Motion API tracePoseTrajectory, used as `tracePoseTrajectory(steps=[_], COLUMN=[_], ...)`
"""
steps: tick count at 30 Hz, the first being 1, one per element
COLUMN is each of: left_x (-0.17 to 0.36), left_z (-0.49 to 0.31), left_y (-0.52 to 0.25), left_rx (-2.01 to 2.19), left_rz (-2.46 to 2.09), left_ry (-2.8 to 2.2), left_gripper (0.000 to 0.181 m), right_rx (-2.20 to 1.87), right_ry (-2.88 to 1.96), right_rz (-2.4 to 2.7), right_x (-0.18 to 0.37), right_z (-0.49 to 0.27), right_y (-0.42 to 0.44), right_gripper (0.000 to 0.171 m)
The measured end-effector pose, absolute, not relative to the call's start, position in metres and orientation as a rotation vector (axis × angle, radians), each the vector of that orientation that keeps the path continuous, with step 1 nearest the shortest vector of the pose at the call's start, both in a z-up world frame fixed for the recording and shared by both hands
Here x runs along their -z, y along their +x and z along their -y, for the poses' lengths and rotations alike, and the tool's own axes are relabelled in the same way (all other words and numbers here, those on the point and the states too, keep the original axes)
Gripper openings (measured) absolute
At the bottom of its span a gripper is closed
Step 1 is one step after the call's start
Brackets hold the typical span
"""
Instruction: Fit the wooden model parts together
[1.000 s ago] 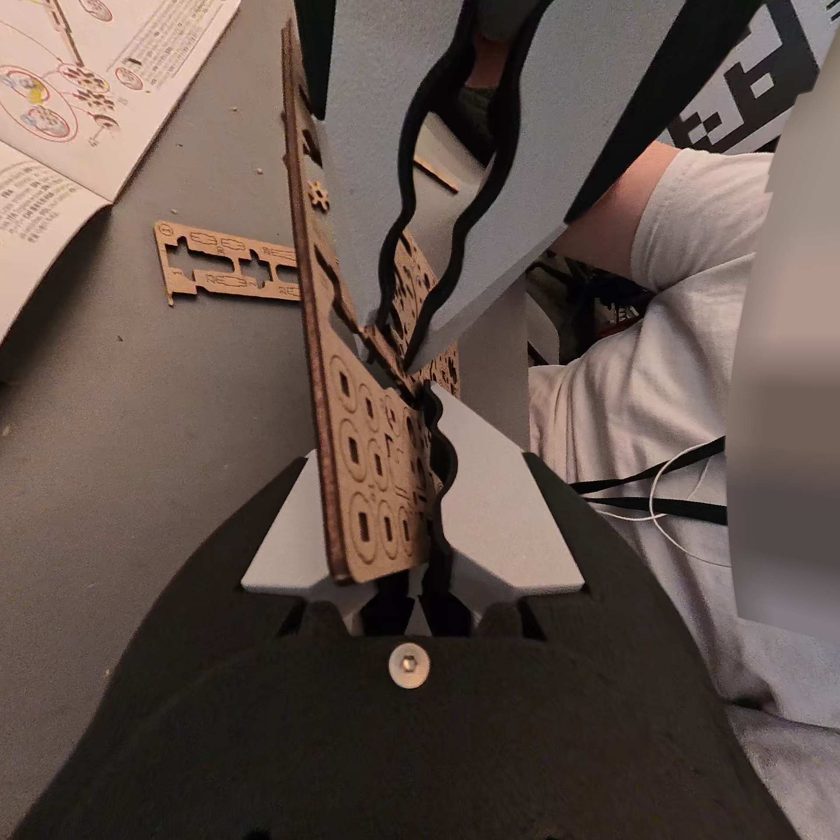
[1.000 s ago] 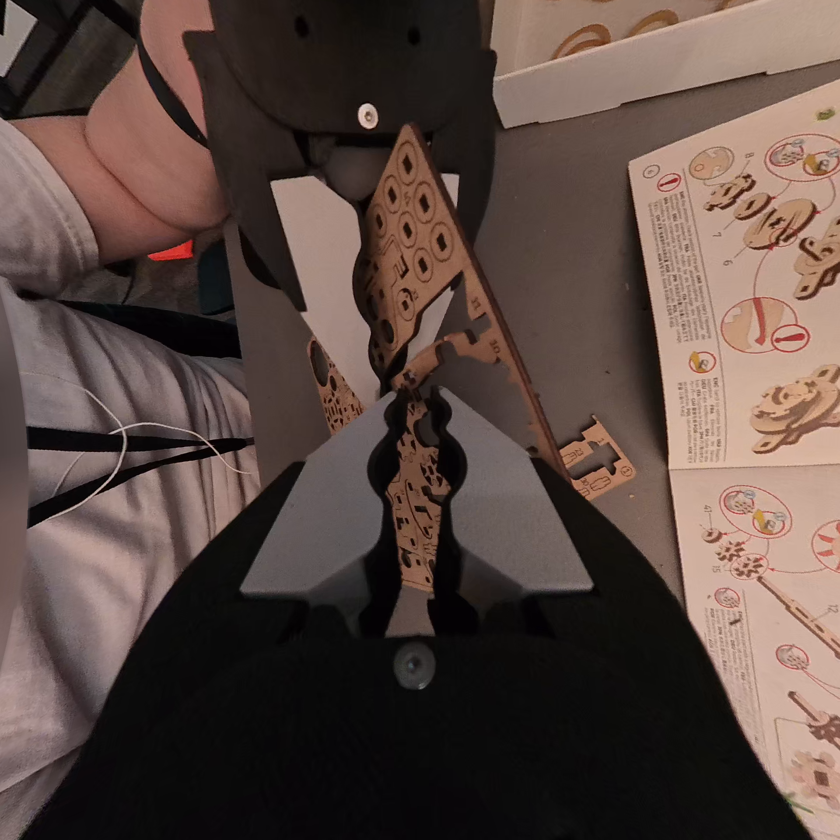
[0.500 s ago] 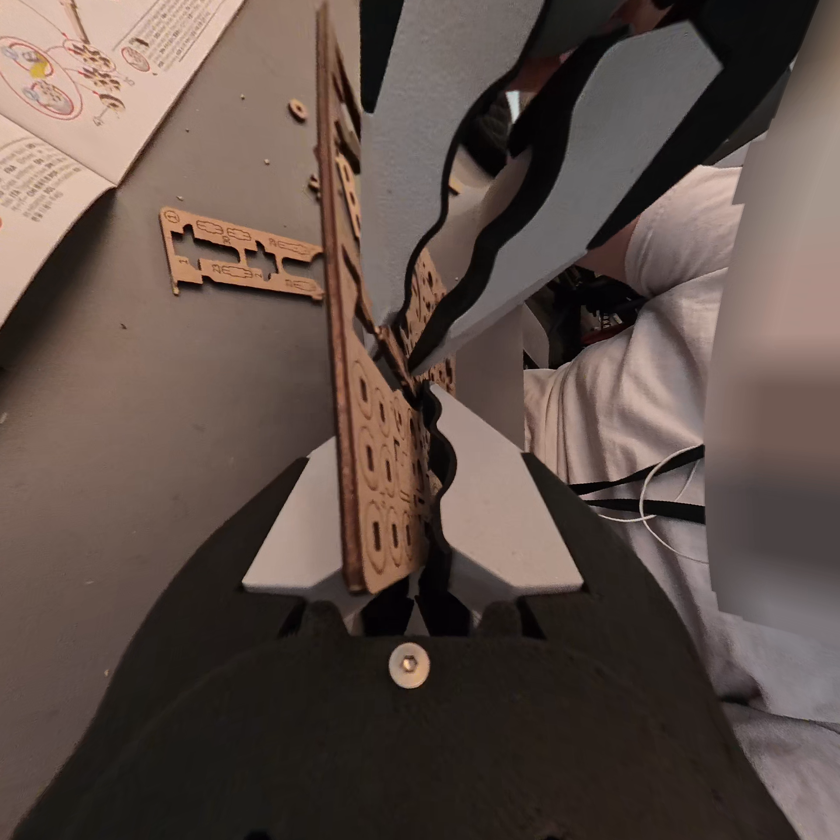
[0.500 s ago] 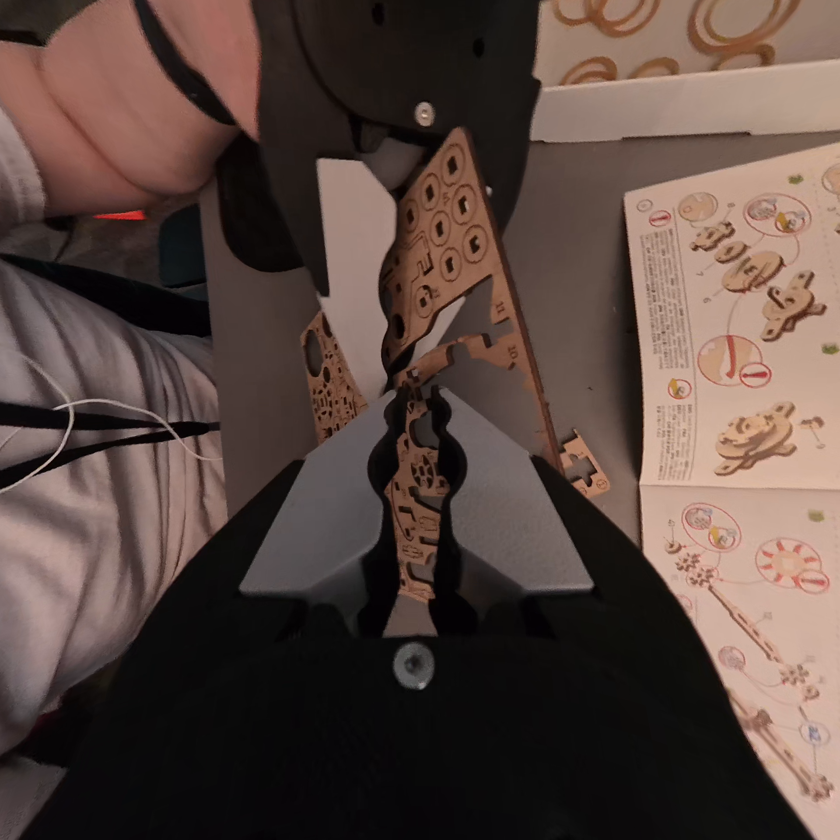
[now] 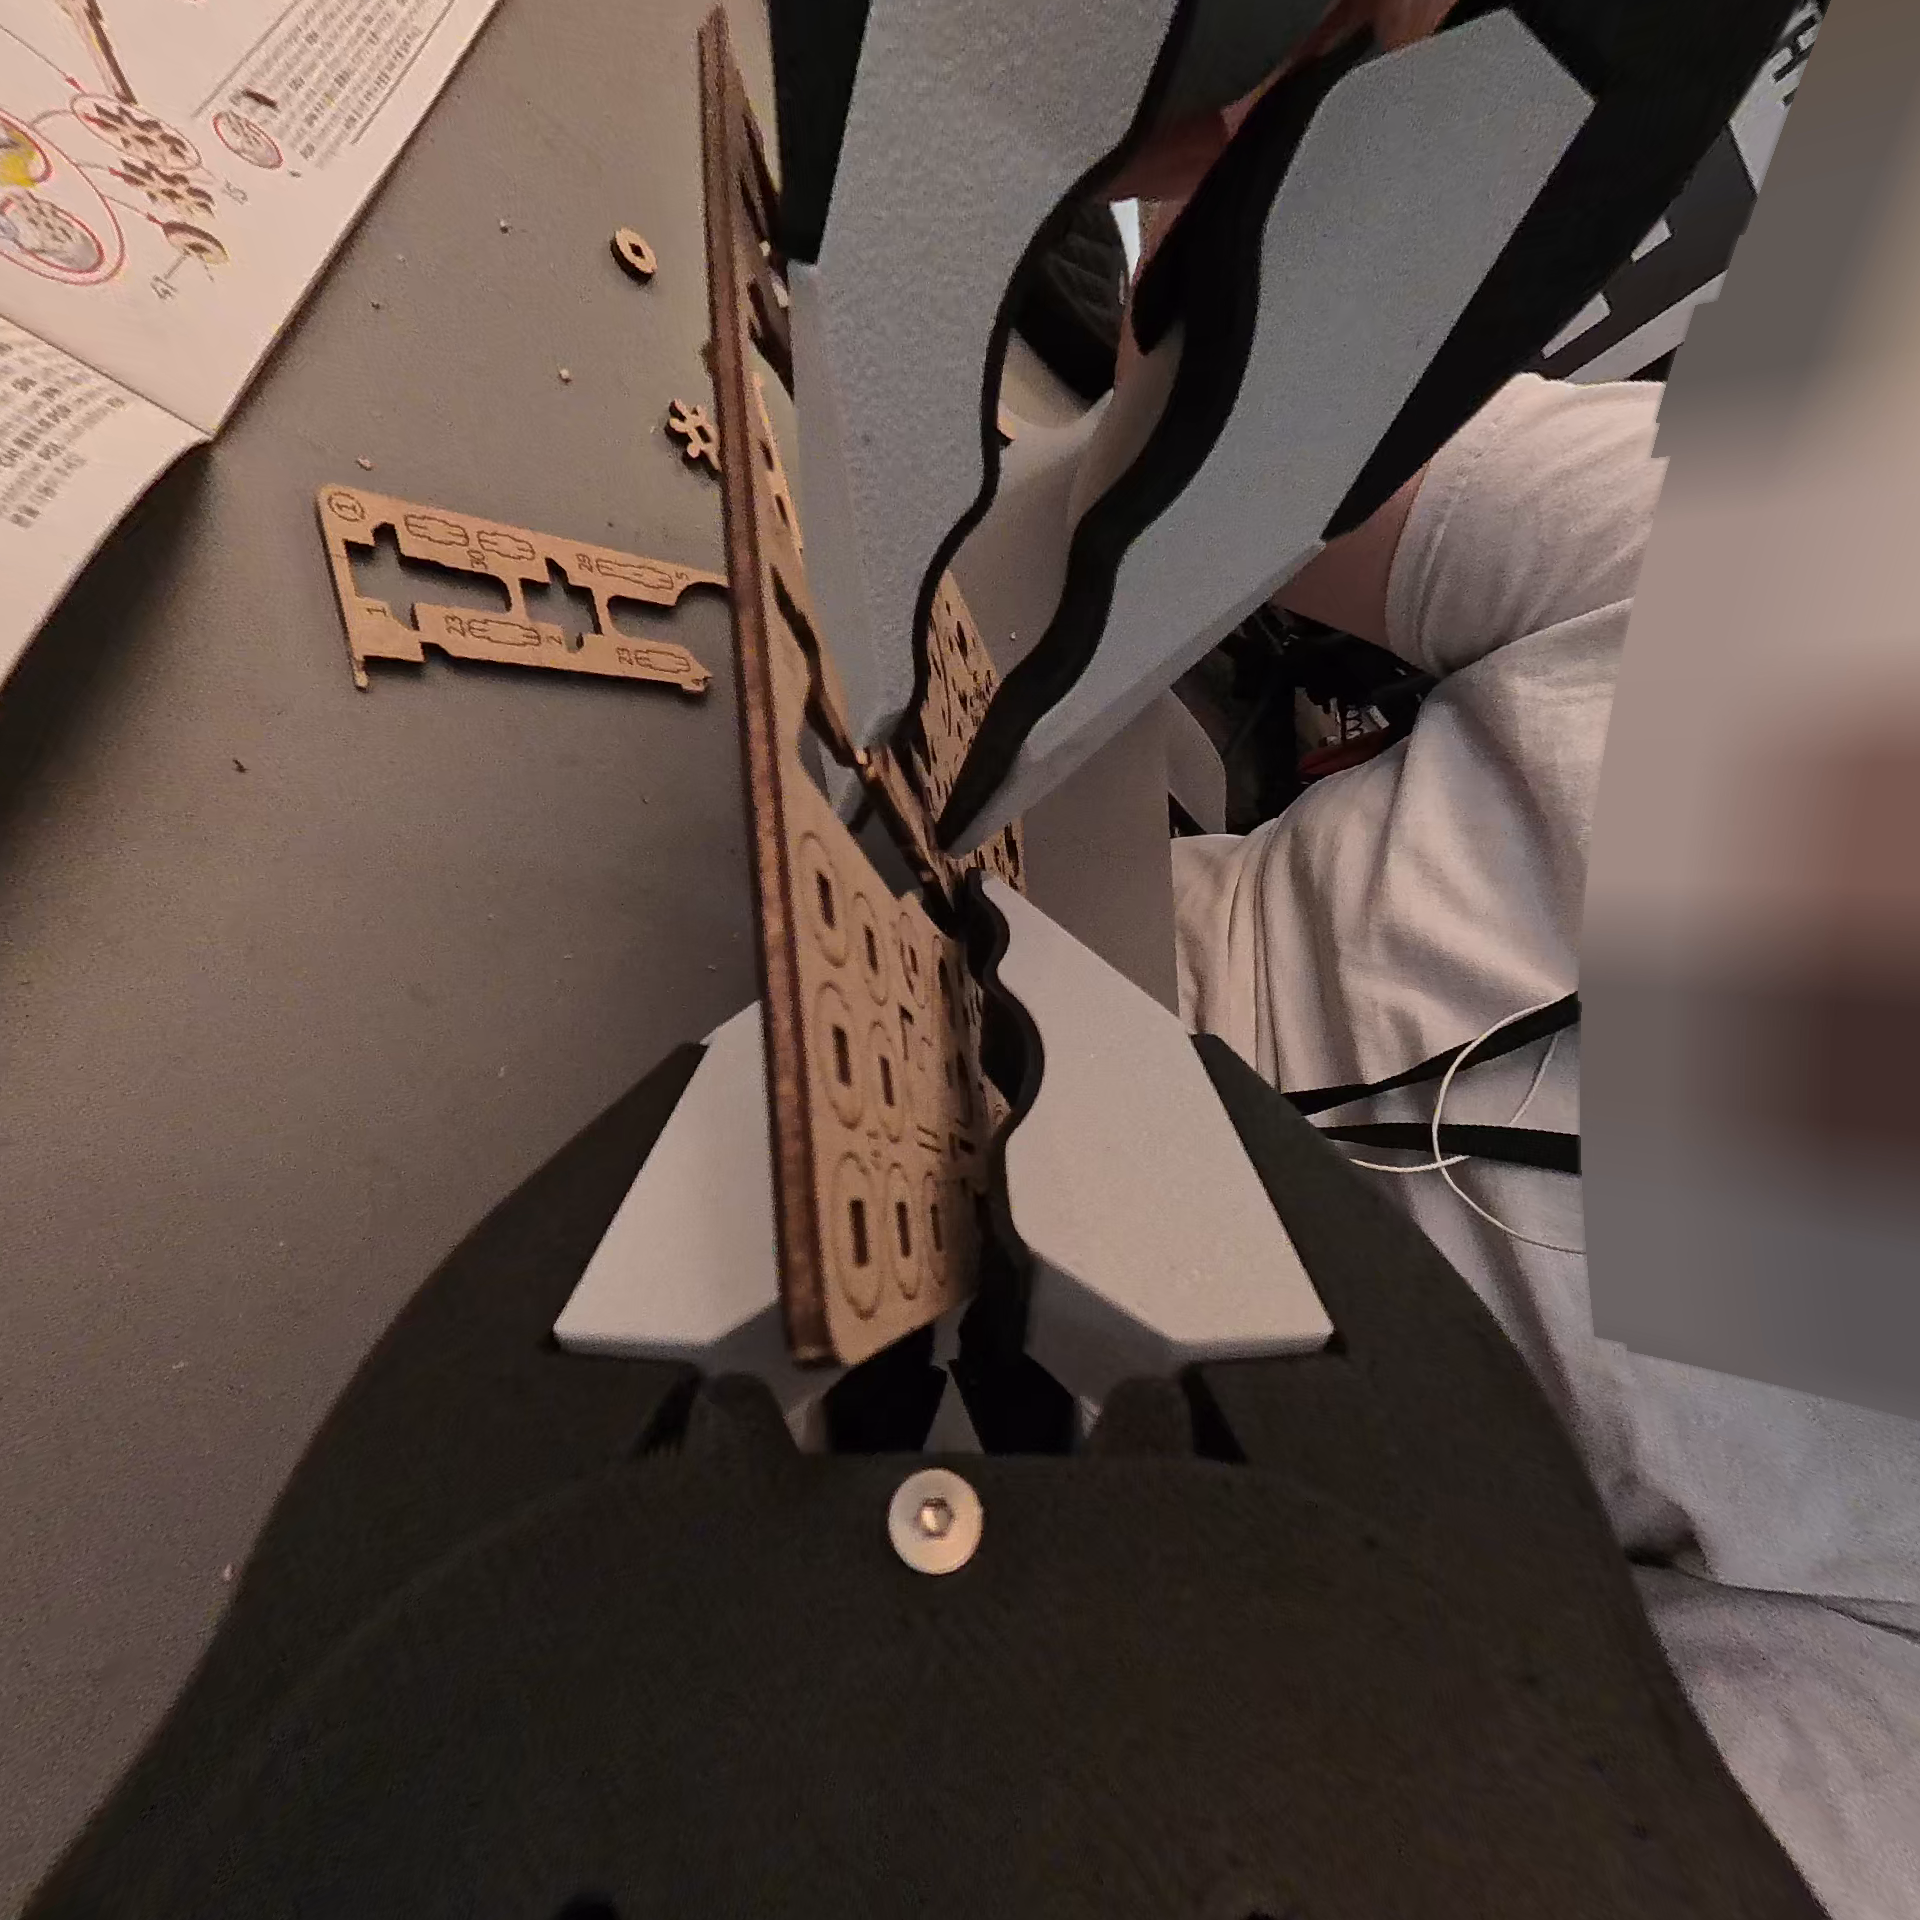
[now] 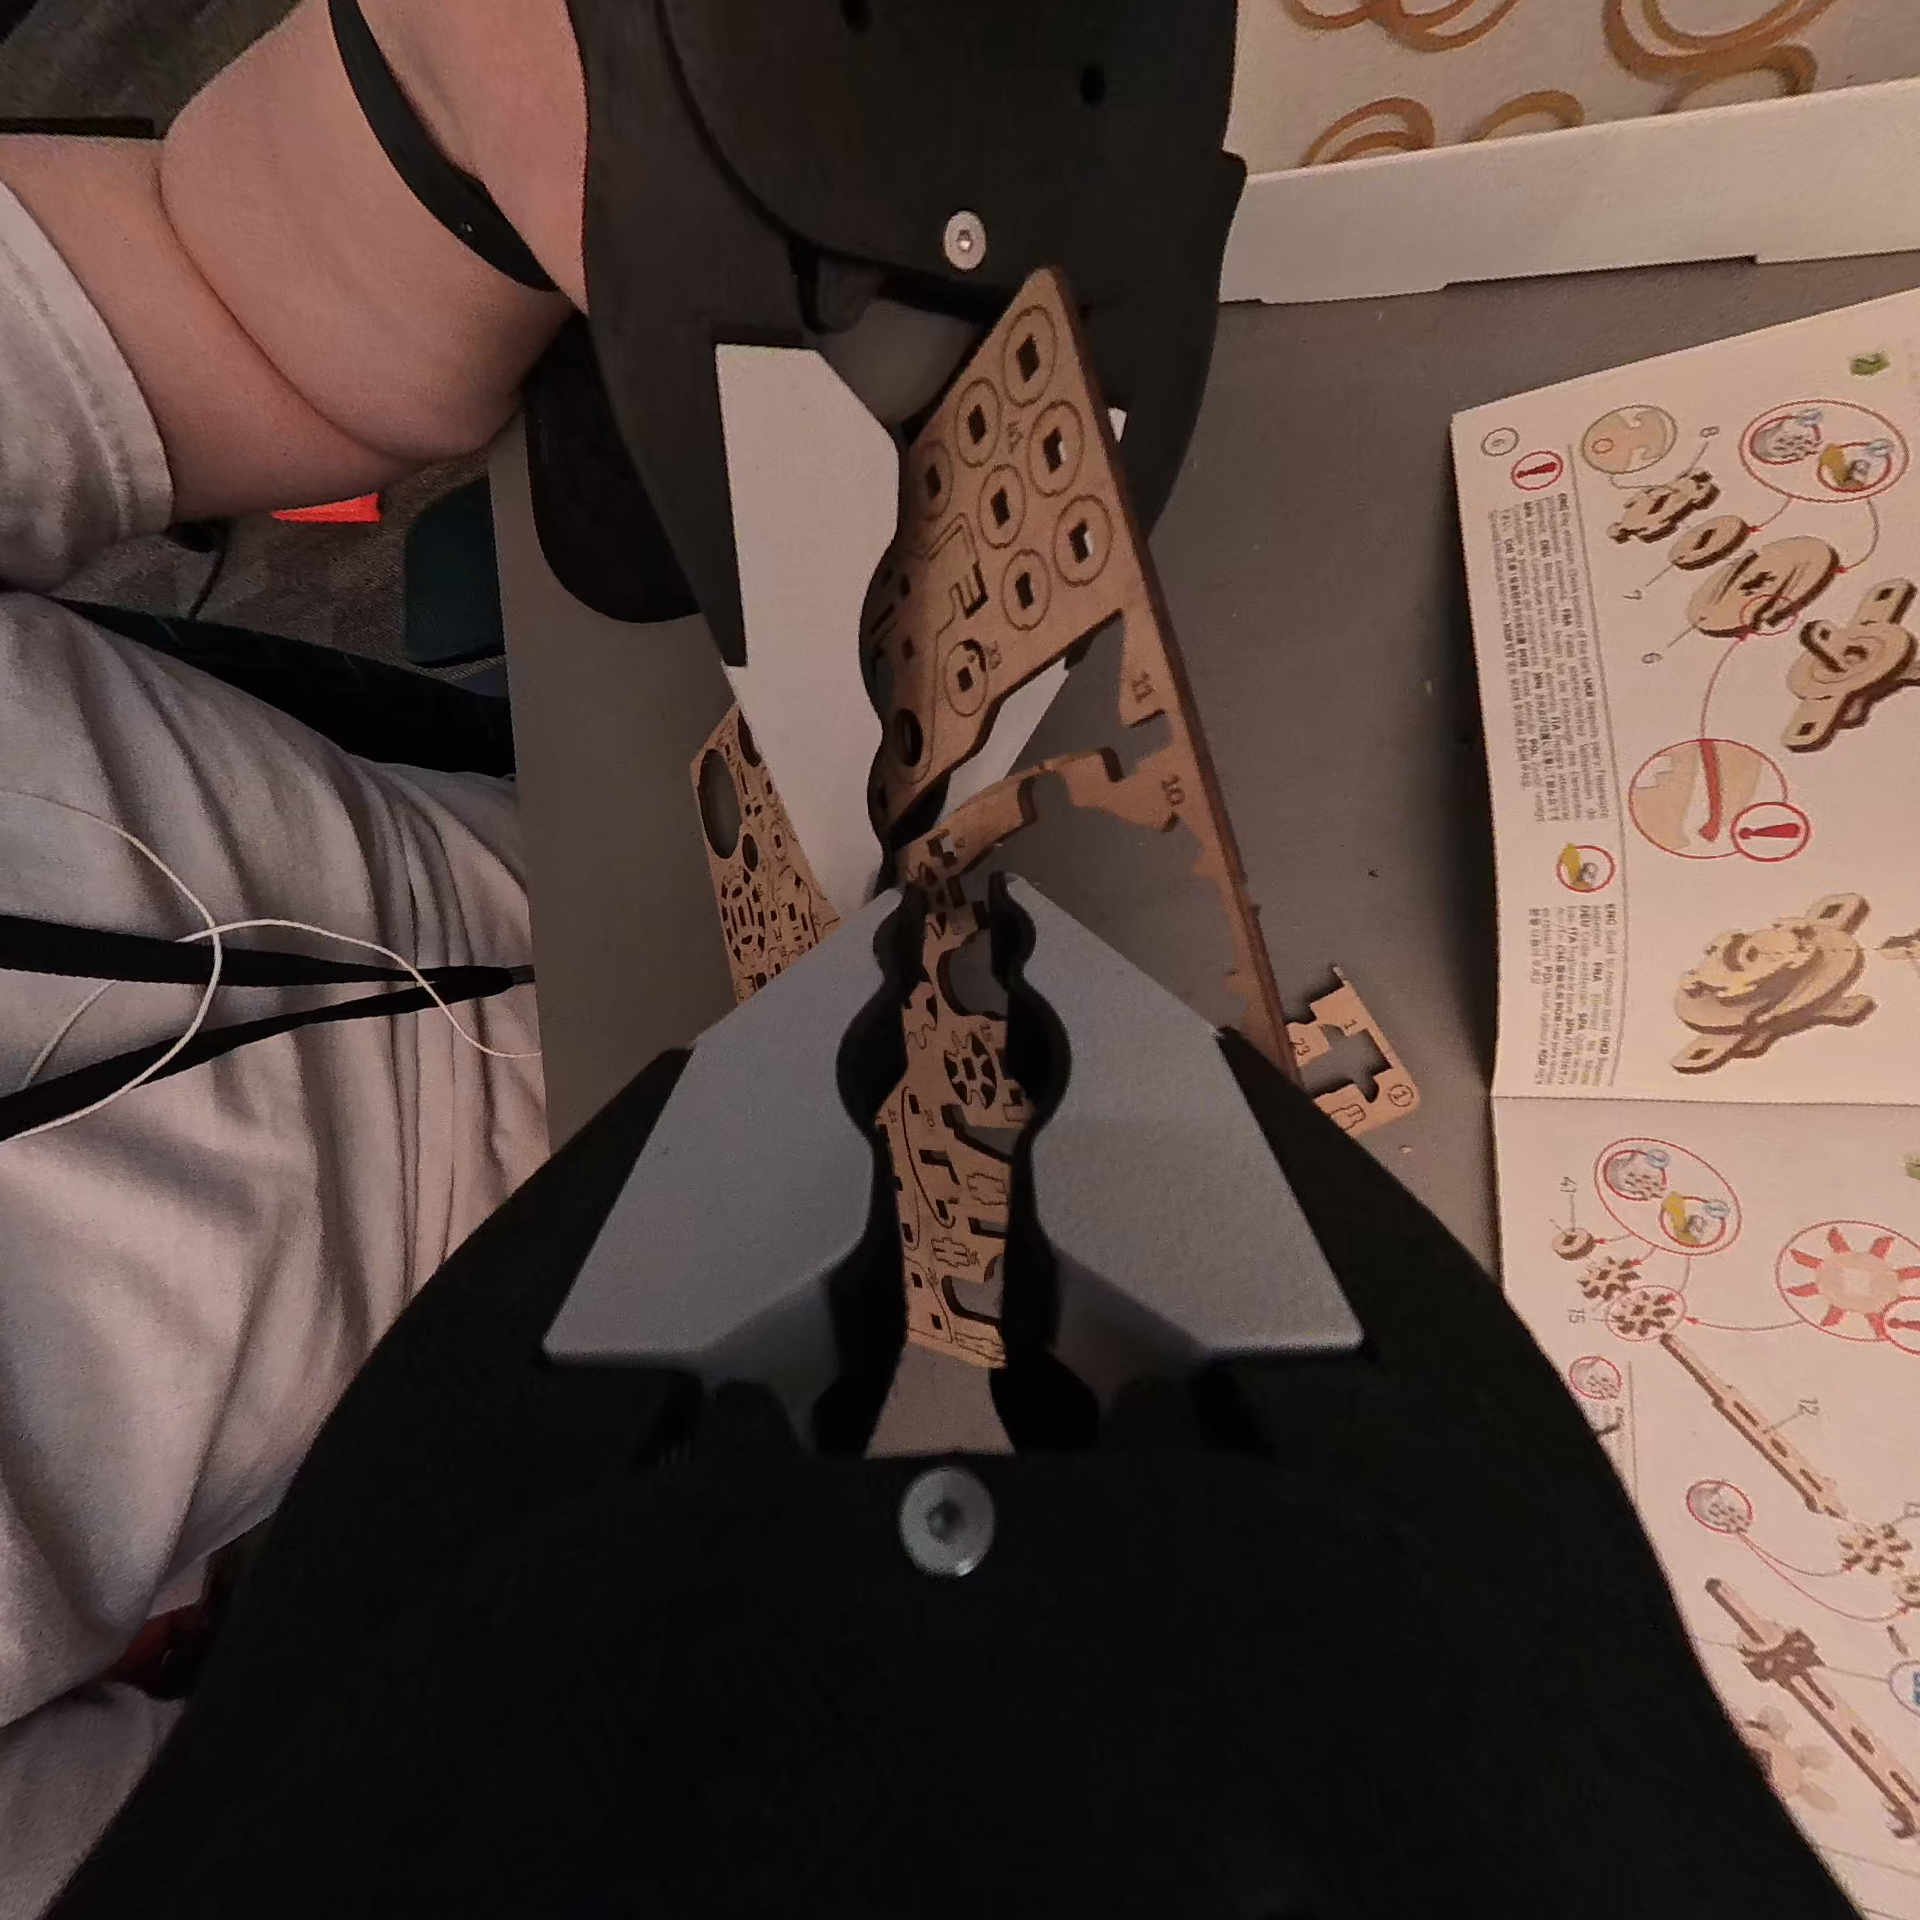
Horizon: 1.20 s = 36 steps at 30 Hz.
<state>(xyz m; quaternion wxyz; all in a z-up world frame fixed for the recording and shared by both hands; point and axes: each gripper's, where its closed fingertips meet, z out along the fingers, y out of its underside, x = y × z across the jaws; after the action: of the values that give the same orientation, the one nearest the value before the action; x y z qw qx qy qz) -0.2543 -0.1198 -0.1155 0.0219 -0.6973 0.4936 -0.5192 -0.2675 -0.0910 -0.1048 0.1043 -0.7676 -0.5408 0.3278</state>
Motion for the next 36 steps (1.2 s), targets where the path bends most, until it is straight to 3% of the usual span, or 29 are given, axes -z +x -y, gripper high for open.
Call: tracePoseTrajectory(steps=[11,18,21,23,25,36], left_x=[0.1158,0.1146,0.1147,0.1149,0.1147,0.1159], left_z=[0.1198,0.1196,0.1209,0.1215,0.1219,0.1209], left_y=[-0.2559,-0.2555,-0.2563,-0.2565,-0.2565,-0.2564], left_rx=[1.558,1.708,1.686,1.676,1.681,1.656], left_rz=[-1.583,-1.488,-1.511,-1.521,-1.520,-1.530], left_ry=[-2.115,-2.185,-2.179,-2.178,-2.180,-2.178], left_gripper=[0.012,0.001,0.001,0.001,0.001,0.002], right_rx=[-0.948,-0.920,-0.938,-0.993,-0.978,-1.073], right_ry=[-2.225,-2.242,-2.247,-2.274,-2.265,-2.290], right_rz=[1.625,1.599,1.600,1.600,1.600,1.555], right_x=[0.1008,0.1030,0.1036,0.1042,0.1059,0.1069], right_z=[0.0916,0.0876,0.0894,0.0942,0.0909,0.0900], right_y=[-0.2668,-0.2657,-0.2658,-0.2658,-0.2652,-0.2664], right_gripper=[0.009,0.010,0.012,0.023,0.013,0.013])
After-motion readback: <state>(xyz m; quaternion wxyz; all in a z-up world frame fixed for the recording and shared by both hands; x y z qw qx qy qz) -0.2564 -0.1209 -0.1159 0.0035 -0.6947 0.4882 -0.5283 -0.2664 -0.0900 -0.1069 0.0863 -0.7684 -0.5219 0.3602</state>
